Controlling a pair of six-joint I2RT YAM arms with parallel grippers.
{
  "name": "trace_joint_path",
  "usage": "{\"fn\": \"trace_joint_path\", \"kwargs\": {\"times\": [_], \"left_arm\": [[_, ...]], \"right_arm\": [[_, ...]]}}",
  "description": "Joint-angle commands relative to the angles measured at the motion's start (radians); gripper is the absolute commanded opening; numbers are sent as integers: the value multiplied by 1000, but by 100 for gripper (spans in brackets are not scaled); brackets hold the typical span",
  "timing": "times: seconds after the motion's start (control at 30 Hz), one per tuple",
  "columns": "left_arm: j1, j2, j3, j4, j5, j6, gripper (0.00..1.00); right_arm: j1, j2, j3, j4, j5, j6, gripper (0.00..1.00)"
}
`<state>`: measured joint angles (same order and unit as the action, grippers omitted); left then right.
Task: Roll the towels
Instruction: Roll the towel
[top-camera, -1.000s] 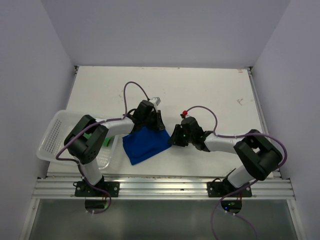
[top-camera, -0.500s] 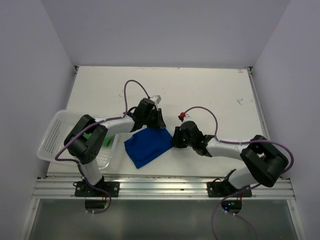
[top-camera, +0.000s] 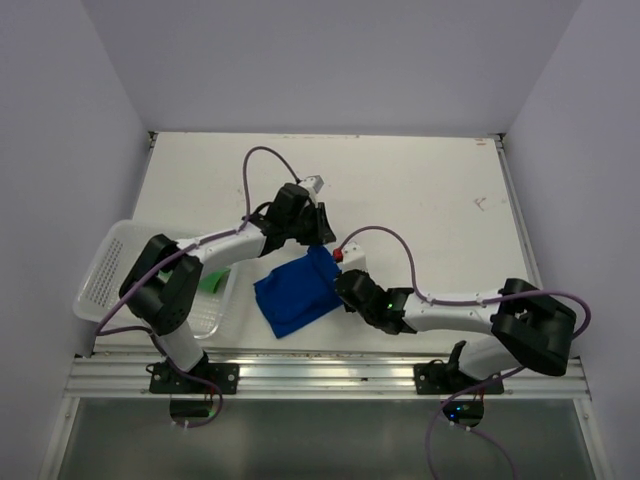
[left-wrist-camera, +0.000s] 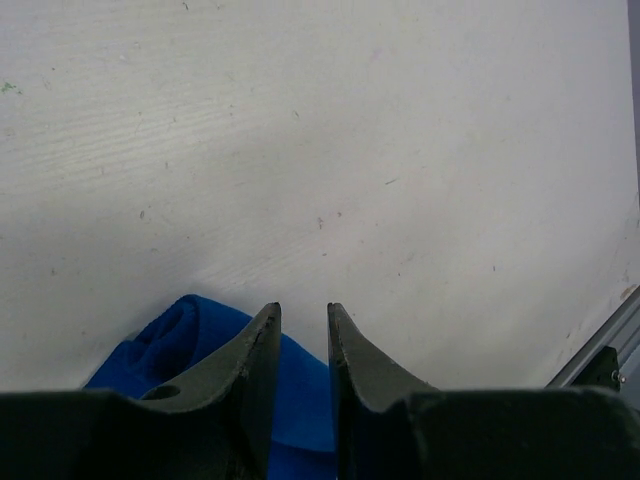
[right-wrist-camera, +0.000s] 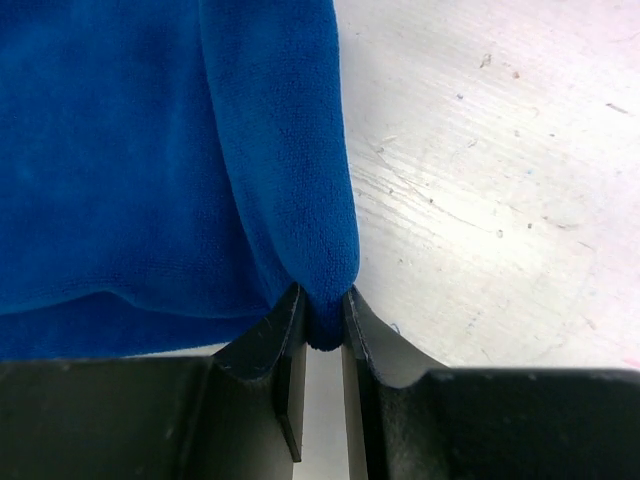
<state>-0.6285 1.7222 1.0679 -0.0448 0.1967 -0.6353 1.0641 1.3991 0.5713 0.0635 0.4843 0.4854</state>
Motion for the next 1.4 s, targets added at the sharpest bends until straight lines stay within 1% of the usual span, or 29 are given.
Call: {"fn": "trace_joint_path", "kwargs": {"times": [0.0, 0.2, 0.3, 0.43, 0.6, 0.77, 0.93, 1.0, 1.17, 1.37], "left_arm": [[9, -67, 6, 0, -5, -15, 29], [9, -81, -19, 16, -2, -27, 29], [9, -81, -22, 22, 0, -32, 29], [10, -92, -39, 28, 10, -41, 29], [9, -98, -60, 68, 21, -44, 29], [6, -122, -89, 82, 29, -49, 29], [-3, -154, -147, 109, 35, -67, 29], [-8, -164, -183, 123, 44, -81, 29], [-33, -170, -229, 138, 32, -84, 29], [-37, -180, -298, 132, 0, -98, 29]], "right_arm": [[68, 29, 87, -103, 235, -62, 0], [157, 107, 168, -207, 440, -64, 0], [174, 159, 218, -275, 493, -59, 0], [204, 224, 280, -350, 604, -59, 0], [289, 342, 361, -393, 703, -122, 0], [362, 442, 426, -439, 728, -151, 0], [390, 532, 483, -501, 729, -133, 0], [393, 544, 495, -528, 729, -105, 0], [395, 561, 492, -528, 723, -96, 0], [393, 561, 490, -528, 709, -87, 0]]}}
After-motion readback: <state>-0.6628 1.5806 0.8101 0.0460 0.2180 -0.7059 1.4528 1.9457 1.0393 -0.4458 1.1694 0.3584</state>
